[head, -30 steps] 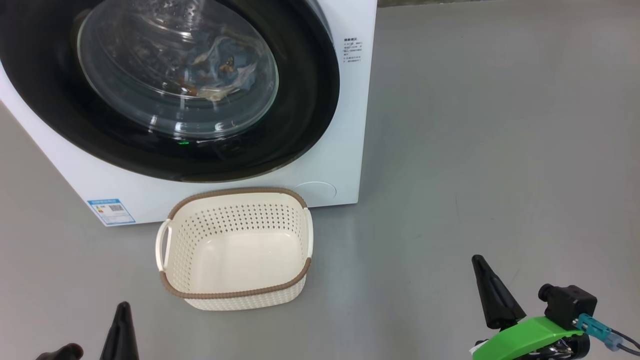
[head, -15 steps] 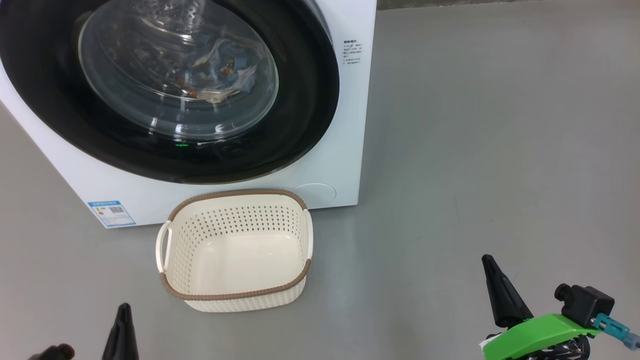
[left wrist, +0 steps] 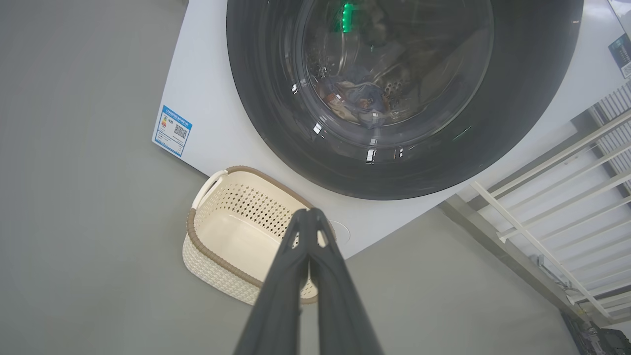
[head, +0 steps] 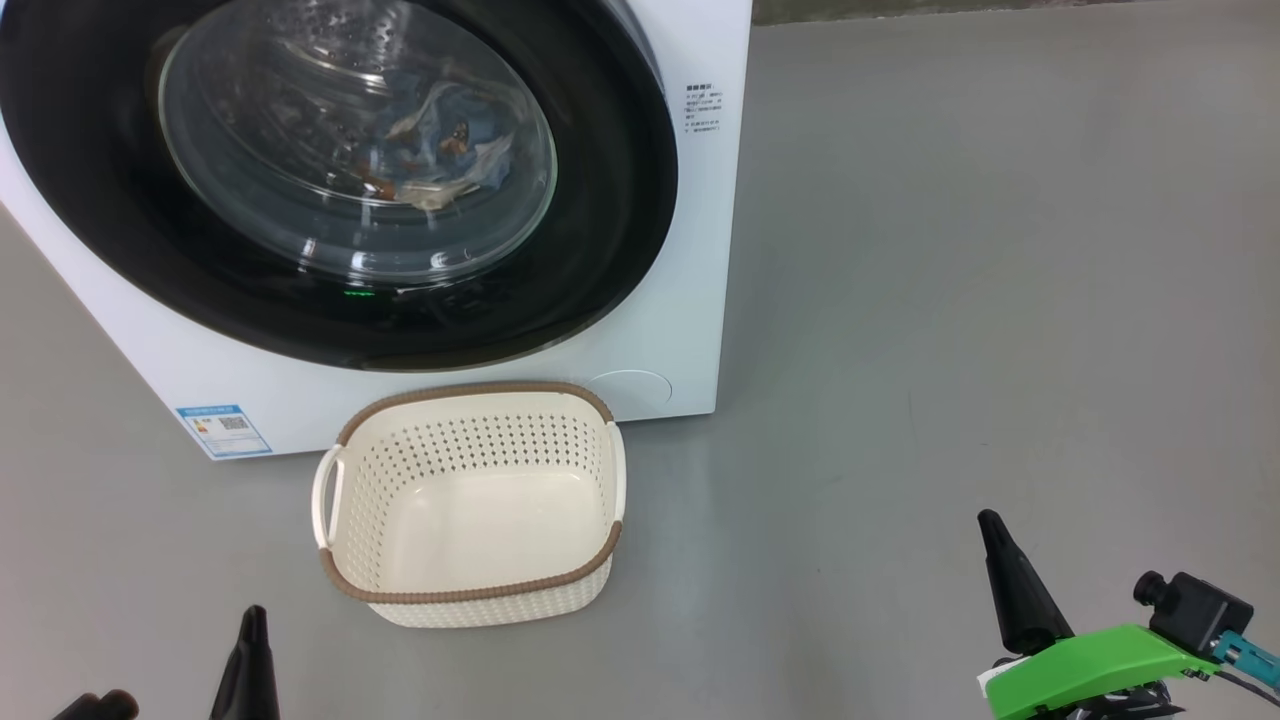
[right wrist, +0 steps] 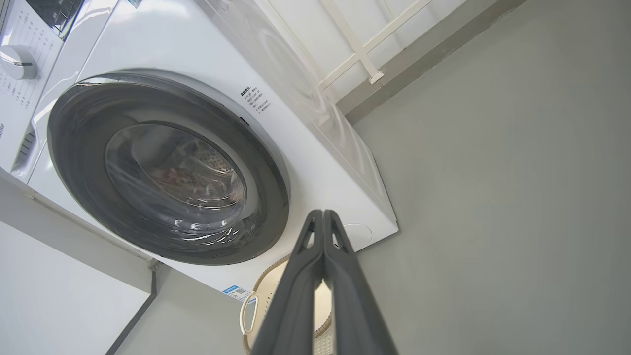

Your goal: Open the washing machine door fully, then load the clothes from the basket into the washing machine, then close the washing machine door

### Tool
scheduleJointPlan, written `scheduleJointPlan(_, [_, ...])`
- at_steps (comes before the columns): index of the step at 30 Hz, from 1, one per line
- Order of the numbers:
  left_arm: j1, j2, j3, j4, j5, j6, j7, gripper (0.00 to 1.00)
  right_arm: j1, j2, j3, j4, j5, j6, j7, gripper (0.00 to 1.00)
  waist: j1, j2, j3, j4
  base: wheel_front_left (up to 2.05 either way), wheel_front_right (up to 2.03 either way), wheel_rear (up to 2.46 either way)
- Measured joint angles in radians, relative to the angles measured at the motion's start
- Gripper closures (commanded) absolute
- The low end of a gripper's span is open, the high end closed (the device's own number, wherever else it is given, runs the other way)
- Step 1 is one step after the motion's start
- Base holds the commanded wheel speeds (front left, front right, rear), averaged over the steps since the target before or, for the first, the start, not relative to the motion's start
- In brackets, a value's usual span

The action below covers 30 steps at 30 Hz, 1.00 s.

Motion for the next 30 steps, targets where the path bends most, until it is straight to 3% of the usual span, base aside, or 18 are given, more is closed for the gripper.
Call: scheduleJointPlan(30, [-0.035,0.004,0.0,0.025,-0.346,-0.004,0.087,1.0,-0.001,-0.001,-0.044,0.004,0.343,0.0,0.085,1.0,0.0,0.0,-0.011,-0.002,0.0,0.0,0.0])
